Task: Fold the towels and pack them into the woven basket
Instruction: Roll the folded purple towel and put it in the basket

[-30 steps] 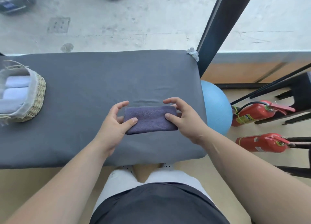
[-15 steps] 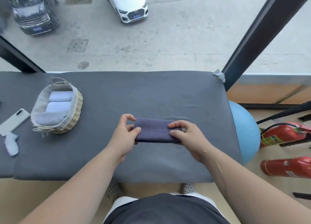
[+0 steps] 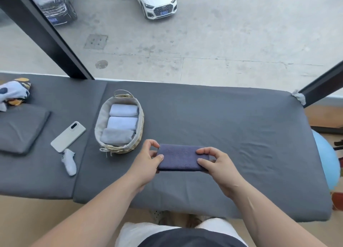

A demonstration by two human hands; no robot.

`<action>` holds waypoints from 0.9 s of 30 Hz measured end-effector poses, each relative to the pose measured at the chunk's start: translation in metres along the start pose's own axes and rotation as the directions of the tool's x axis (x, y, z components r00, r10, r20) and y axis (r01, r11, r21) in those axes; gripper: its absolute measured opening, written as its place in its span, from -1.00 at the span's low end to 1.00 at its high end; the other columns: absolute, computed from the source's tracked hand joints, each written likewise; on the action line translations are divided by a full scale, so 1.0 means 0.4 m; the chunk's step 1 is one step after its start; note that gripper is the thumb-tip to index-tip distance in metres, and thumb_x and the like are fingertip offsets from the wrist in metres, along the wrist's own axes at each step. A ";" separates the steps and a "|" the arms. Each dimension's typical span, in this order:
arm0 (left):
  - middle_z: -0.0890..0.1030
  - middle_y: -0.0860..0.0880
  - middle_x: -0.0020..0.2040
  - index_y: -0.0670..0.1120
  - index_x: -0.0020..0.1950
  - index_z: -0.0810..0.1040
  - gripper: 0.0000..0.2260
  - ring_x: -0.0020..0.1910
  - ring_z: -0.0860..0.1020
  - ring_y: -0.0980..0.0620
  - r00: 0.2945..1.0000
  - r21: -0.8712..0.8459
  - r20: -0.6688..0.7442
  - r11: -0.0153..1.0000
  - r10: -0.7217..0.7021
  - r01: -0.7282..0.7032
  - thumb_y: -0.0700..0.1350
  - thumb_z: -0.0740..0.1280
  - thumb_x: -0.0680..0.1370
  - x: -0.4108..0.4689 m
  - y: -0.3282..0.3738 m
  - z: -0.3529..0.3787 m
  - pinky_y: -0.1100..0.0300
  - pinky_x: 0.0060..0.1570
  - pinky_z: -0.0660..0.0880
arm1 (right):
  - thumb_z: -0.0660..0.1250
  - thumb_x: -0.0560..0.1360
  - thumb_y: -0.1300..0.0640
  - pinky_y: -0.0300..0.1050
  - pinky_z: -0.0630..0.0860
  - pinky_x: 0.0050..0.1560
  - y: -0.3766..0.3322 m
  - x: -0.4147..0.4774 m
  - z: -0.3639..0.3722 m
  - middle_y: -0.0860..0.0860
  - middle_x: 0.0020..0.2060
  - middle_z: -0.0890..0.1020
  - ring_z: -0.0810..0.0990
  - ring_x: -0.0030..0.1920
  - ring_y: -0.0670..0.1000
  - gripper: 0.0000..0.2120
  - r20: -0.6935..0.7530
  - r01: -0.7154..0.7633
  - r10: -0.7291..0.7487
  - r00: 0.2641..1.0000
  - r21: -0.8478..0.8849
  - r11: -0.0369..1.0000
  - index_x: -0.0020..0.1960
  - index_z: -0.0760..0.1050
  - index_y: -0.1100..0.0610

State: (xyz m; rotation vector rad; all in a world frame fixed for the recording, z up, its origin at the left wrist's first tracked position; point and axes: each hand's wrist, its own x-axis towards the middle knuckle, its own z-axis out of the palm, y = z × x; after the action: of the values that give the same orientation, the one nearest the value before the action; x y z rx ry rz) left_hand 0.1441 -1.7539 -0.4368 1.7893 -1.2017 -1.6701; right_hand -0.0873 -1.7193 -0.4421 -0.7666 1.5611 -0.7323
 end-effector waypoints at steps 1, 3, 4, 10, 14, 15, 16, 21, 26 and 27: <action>0.65 -0.21 0.04 0.07 0.05 0.35 -0.80 -0.18 0.48 0.01 1.000 -0.002 -0.004 1.000 -0.005 0.005 -0.24 0.24 0.63 0.009 -0.002 -0.017 0.11 -0.16 0.47 | 0.43 0.37 0.12 0.09 0.51 -0.06 -0.003 0.007 0.016 0.03 -0.33 0.58 0.46 -0.27 0.02 -0.82 0.006 -0.003 0.003 1.000 0.009 1.000 -0.05 0.65 -0.07; 0.65 -0.22 0.03 0.06 0.06 0.35 -0.81 -0.18 0.47 0.01 1.000 -0.008 -0.021 1.000 -0.012 0.012 -0.24 0.24 0.63 0.022 -0.003 -0.041 0.09 -0.17 0.46 | 0.44 0.44 0.21 0.19 0.60 -0.01 -0.010 0.025 0.039 0.02 -0.34 0.59 0.49 -0.28 0.00 -0.83 0.027 -0.004 0.004 1.000 0.016 1.000 -0.03 0.65 -0.02; 0.64 -0.23 0.02 0.06 0.06 0.35 -0.80 -0.18 0.46 0.00 0.999 -0.012 -0.036 1.000 -0.017 0.016 -0.24 0.24 0.63 0.027 -0.004 -0.049 0.09 -0.17 0.46 | 0.42 0.48 0.26 0.20 0.62 0.03 -0.014 0.038 0.048 0.03 -0.34 0.59 0.50 -0.29 -0.01 -0.82 0.039 -0.006 0.005 0.999 0.011 1.000 -0.02 0.65 0.01; 0.63 -0.05 -0.05 0.07 0.07 0.37 -0.80 -0.19 0.47 0.03 0.987 -0.053 -0.152 0.997 -0.059 0.052 -0.24 0.24 0.64 0.037 -0.008 -0.100 0.07 -0.17 0.48 | 0.38 0.53 0.32 0.02 0.66 -0.02 -0.054 0.099 0.102 0.07 -0.26 0.61 0.53 -0.28 -0.03 -0.82 0.142 0.000 0.002 0.990 -0.010 1.000 0.01 0.63 0.06; 0.65 -0.06 0.07 0.06 0.09 0.38 -0.82 -0.16 0.48 0.02 0.984 -0.072 -0.162 0.995 -0.073 0.062 -0.24 0.23 0.64 0.053 -0.008 -0.173 0.09 -0.18 0.47 | 0.37 0.53 0.31 -0.14 0.64 -0.14 -0.082 0.117 0.171 0.08 -0.21 0.61 0.53 -0.27 -0.04 -0.82 0.151 0.000 0.002 0.989 -0.016 1.000 0.02 0.62 0.07; 0.66 -0.06 0.07 0.05 0.10 0.38 -0.82 -0.16 0.48 0.02 0.984 -0.077 -0.161 0.995 -0.072 0.060 -0.24 0.23 0.64 0.059 -0.008 -0.198 0.10 -0.19 0.47 | 0.37 0.53 0.31 -0.17 0.62 -0.16 -0.087 0.121 0.193 0.08 -0.20 0.61 0.53 -0.27 -0.04 -0.82 0.148 -0.001 0.004 0.989 -0.021 1.000 0.03 0.62 0.07; 0.67 -0.07 0.06 0.05 0.11 0.38 -0.82 -0.16 0.49 0.02 0.985 -0.075 -0.155 0.995 -0.070 0.059 -0.24 0.22 0.64 0.066 -0.010 -0.224 0.11 -0.19 0.46 | 0.37 0.53 0.31 -0.18 0.61 -0.16 -0.090 0.126 0.218 0.09 -0.19 0.61 0.54 -0.27 -0.04 -0.82 0.146 -0.003 0.007 0.989 -0.026 1.000 0.03 0.62 0.07; 0.66 -0.15 0.01 0.11 0.08 0.36 -0.79 -0.24 0.42 0.01 0.995 -0.008 -0.090 0.999 -0.037 0.037 -0.23 0.21 0.64 0.111 -0.061 -0.381 0.11 -0.22 0.40 | 0.37 0.54 0.32 -0.08 0.66 -0.08 -0.100 0.167 0.382 0.11 -0.08 0.63 0.56 -0.20 -0.01 -0.82 0.104 -0.037 0.039 0.994 -0.019 0.999 0.03 0.63 0.07; 0.59 -0.08 -0.01 0.18 0.03 0.32 -0.79 -0.30 0.41 0.02 0.999 0.168 -0.035 0.985 0.038 -0.031 -0.14 0.25 0.62 0.165 -0.088 -0.572 0.21 -0.34 0.39 | 0.34 0.54 0.33 0.06 0.67 0.06 -0.129 0.201 0.579 0.12 0.03 0.64 0.61 -0.12 0.02 -0.81 -0.005 -0.070 0.070 0.998 -0.008 0.998 0.02 0.64 0.08; 0.59 -0.05 0.00 0.17 0.04 0.32 -0.80 -0.28 0.44 0.03 0.998 0.178 -0.027 0.983 0.054 -0.048 -0.14 0.26 0.62 0.174 -0.086 -0.603 0.26 -0.36 0.40 | 0.34 0.54 0.33 0.07 0.67 0.07 -0.137 0.206 0.612 0.12 0.06 0.64 0.62 -0.10 0.02 -0.80 -0.025 -0.073 0.073 0.997 -0.002 0.997 0.01 0.64 0.08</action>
State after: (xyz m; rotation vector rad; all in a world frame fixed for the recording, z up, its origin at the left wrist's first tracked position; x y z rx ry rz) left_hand 0.3769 -1.8519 -0.4576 1.8641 -1.4091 -1.5423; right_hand 0.1520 -1.8265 -0.4735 -0.7014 1.6051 -0.6882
